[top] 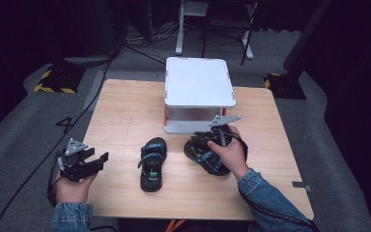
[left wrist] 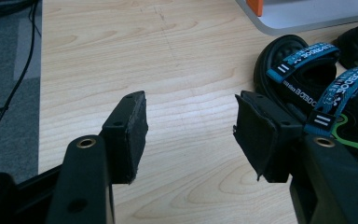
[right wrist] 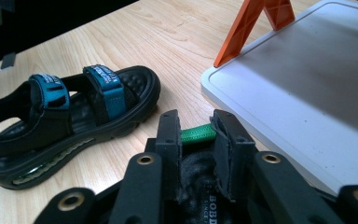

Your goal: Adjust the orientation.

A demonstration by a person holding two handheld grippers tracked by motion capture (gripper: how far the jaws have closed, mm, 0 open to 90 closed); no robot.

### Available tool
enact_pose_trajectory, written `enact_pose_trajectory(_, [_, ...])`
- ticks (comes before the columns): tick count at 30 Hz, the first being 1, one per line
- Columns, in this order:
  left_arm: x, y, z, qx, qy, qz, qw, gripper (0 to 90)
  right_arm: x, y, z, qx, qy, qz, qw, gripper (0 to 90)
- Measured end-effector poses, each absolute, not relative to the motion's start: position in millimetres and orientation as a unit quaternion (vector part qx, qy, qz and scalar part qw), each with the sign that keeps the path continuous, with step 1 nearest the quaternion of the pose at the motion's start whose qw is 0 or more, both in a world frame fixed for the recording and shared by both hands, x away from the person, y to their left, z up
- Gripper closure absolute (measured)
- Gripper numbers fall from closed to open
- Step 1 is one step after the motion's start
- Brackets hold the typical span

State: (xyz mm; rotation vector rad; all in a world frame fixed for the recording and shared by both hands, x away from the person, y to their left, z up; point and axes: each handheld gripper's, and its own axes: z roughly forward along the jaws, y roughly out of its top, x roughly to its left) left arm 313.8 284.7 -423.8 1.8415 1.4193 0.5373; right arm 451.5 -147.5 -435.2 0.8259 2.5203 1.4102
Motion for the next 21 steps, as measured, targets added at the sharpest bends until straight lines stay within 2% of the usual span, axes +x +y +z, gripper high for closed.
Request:
enact_pose_trajectory(1, [313.8,284.7,-423.8,0.717,0.553,0.209,0.369,43.7,451.5,-147.5,-435.2,0.274,0.837,0.468,0.069,73.9])
enact_pose_trajectory(2, [313.7,284.6,-423.9,0.718,0.553,0.209,0.368,43.7,450.5,-148.0,-432.9,0.268,0.840,0.466,0.074,82.9])
enact_pose_trajectory(10, [321.8,278.2,-424.1,0.723,0.544,0.207,0.372,43.7,440.1,-151.2,-423.8,0.245,0.847,0.467,0.071,85.6])
enact_pose_trajectory(15, [329.6,274.4,-423.0,0.729,0.537,0.203,0.373,43.7,426.5,-153.8,-413.6,0.213,0.852,0.475,0.049,85.4])
enact_pose_trajectory(16, [333.7,271.1,-423.0,0.729,0.536,0.201,0.375,43.8,417.5,-156.1,-409.2,0.200,0.853,0.481,0.027,85.4])
enact_pose_trajectory(21, [347.7,259.7,-421.8,0.738,0.522,0.198,0.378,44.0,398.5,-163.3,-400.8,0.173,0.867,0.466,-0.024,85.3])
